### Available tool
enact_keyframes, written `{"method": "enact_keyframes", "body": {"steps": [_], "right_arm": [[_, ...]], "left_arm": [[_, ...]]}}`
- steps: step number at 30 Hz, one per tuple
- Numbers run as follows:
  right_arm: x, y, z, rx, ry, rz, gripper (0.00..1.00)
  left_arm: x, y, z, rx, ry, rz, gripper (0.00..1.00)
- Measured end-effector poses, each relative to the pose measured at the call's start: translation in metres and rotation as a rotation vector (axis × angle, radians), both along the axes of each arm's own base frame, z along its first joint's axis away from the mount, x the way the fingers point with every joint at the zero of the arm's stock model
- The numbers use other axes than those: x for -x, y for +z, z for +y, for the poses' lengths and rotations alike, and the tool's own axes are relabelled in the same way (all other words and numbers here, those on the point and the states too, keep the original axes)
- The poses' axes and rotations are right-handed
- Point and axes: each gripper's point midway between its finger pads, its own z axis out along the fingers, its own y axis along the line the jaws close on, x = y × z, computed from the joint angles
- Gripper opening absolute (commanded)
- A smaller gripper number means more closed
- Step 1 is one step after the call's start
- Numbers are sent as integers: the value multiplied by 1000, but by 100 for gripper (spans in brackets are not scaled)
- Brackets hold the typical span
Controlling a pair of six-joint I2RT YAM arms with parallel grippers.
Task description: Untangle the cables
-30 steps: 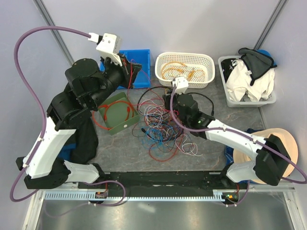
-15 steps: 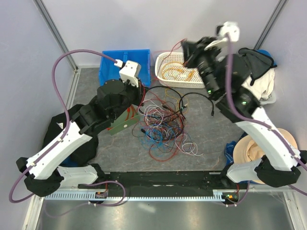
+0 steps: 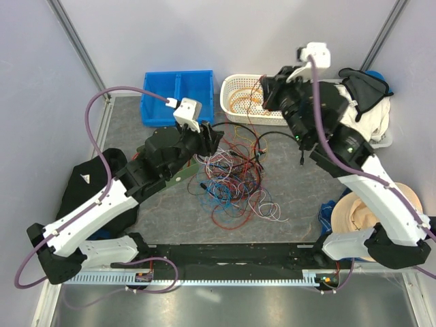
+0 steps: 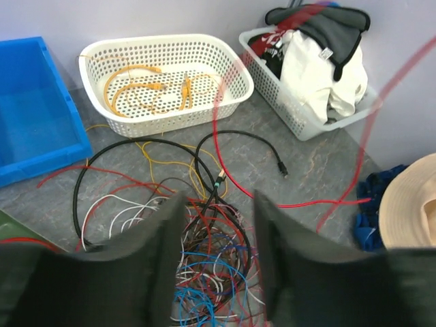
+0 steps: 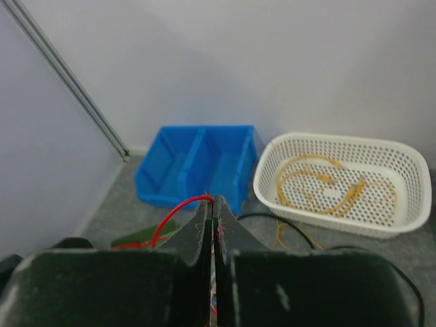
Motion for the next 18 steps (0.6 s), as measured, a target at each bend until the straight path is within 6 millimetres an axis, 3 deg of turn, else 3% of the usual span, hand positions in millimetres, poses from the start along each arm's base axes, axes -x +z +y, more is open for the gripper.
{"method": "enact_keyframes", "body": {"steps": [1, 2, 3, 7, 13, 18], "right_arm": [[-3, -18, 3, 31, -3, 32, 0], [-5, -31, 5, 54, -6, 57, 0], [-7, -45, 6, 81, -8, 82, 0], [-8, -67, 5, 120, -17, 118, 0], [8, -55, -16, 86, -36, 89, 0], [15, -58, -22, 63, -33, 90, 0]], "left_arm": [[0, -4, -1, 0, -2, 8, 75], [1, -8, -2, -3, -6, 16, 80], [1, -12, -2, -7, -6, 24, 99], [-2, -21, 1, -11, 23, 48, 100], [0, -29, 1, 32, 17, 15, 100], [21, -35, -9, 154, -125, -132, 100]]}}
